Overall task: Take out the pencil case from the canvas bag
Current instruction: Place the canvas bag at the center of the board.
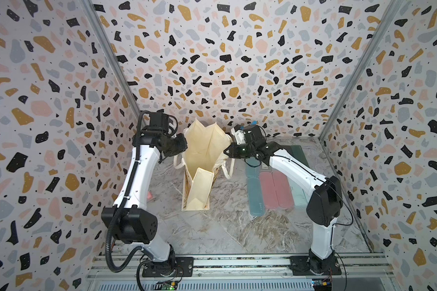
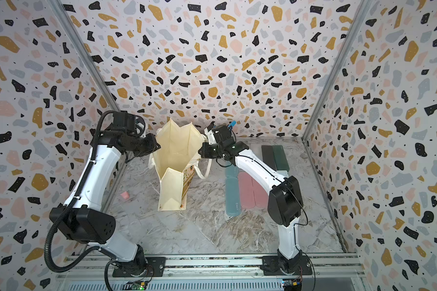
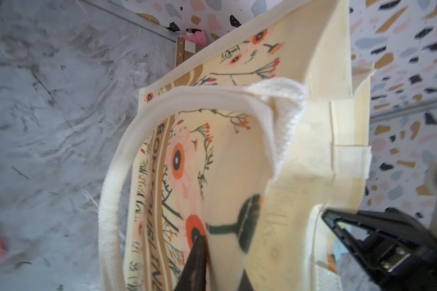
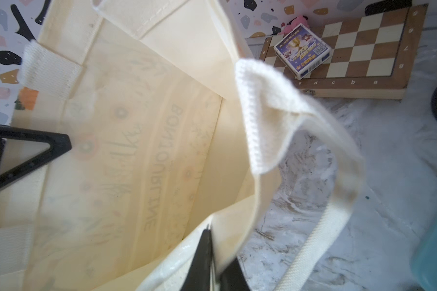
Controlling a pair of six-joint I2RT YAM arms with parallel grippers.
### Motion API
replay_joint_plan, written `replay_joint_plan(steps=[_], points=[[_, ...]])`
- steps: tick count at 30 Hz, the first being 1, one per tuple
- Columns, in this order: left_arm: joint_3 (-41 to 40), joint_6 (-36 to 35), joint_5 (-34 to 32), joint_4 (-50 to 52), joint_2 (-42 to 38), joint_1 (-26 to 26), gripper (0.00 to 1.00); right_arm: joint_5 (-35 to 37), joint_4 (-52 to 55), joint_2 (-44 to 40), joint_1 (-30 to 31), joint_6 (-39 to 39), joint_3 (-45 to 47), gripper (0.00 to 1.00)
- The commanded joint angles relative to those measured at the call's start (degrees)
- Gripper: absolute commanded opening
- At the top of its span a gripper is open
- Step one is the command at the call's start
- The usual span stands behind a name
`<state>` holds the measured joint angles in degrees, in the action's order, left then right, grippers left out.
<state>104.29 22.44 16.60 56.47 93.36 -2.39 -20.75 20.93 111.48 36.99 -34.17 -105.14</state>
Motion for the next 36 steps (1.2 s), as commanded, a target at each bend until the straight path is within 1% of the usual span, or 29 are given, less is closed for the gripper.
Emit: replay_joint_plan(steps=[1,2,3,4,6,7,8,9,11,13,16,17,18,21,22,24,26,27,29,31,33,35,36], points=[[1.00,0.40,1.06,-1.95,-0.40,0.26,0.40,0.69,-0.58,-1.48,-0.25,1.38,-2.00,0.28],[1.00,0.38,1.15,-2.28,-0.90,0.28,0.45,0.42,-0.91,-1.85,-0.24,1.55,-1.89,0.34],[1.00,0.42,1.09,-2.47,-1.55,0.37,0.53,0.06,-1.34,-2.33,-0.25,1.79,-1.91,0.42],[0.97,0.42,0.98,-2.86,-2.37,0.46,0.62,-0.22,-1.70,-2.96,-0.25,2.12,-1.87,0.48],[0.43,0.42,0.59,-3.87,-4.51,0.63,0.77,-0.49,-2.59,-4.43,-0.22,2.66,-1.53,0.57],[-0.05,0.42,0.10,-4.52,-5.89,0.79,0.88,-0.44,-3.21,-5.46,-0.25,3.00,-1.08,0.61],[-0.59,0.35,-0.49,-5.19,-7.27,0.89,0.97,-0.09,-3.94,-6.64,-0.25,3.43,-0.27,0.64],[-1.53,0.24,-1.43,-6.06,-9.00,1.11,0.99,0.41,-4.91,-8.27,-0.23,3.87,0.87,0.68],[-4.00,0.31,-3.60,-8.34,-12.50,1.50,0.99,2.05,-7.63,-11.82,-0.24,4.97,4.22,0.74],[-7.56,0.04,-6.26,-11.17,-16.41,1.82,0.99,5.23,-11.12,-16.20,-0.23,6.63,9.29,0.78],[-14.63,-0.06,-12.64,-15.96,-22.55,2.09,0.99,13.17,-16.84,-23.81,-0.34,8.81,18.82,0.86],[-18.19,0.41,-15.54,-18.23,-24.94,2.17,0.99,16.22,-18.70,-26.19,-0.62,9.23,22.43,0.88],[-21.82,1.11,-18.21,-20.33,-27.40,2.28,0.99,19.00,-20.27,-28.88,-1.04,9.43,25.91,0.95],[-30.94,3.58,-25.13,-25.68,-33.09,2.50,0.99,22.40,-22.82,-34.76,-3.18,11.49,33.87,1.00],[-33.40,4.08,-27.17,-27.48,-34.58,2.48,0.99,24.38,-22.49,-36.02,-3.83,11.92,35.59,1.00],[-39.99,6.19,-33.23,-31.26,-37.69,2.62,0.99,29.67,-21.62,-38.27,-5.33,12.54,39.29,1.00],[-45.78,7.82,-38.82,-34.48,-40.13,2.78,0.99,33.13,-21.02,-39.60,-7.56,13.09,42.25,1.00],[-49.12,8.79,-42.17,-36.12,-41.58,2.77,0.99,34.00,-20.38,-39.97,-9.25,13.25,43.53,1.00],[-55.66,10.60,-47.48,-40.35,-44.09,2.88,0.99,33.31,-20.74,-40.70,-12.86,14.24,46.44,1.00],[-62.12,9.88,-48.31,-47.41,-45.84,3.01,0.99,33.31,-22.99,-41.63,-16.44,14.22,50.44,1.00],[-67.59,6.51,-47.05,-54.59,-45.16,3.10,0.99,34.00,-27.12,-42.22,-20.03,13.84,55.07,0.97],[-70.04,2.97,-45.78,-58.79,-42.29,3.10,0.99,35.59,-30.18,-41.62,-22.24,13.77,57.85,0.92],[-70.67,0.31,-44.64,-60.73,-40.62,3.10,0.99,36.41,-31.00,-40.85,-23.17,14.38,58.52,0.92]])
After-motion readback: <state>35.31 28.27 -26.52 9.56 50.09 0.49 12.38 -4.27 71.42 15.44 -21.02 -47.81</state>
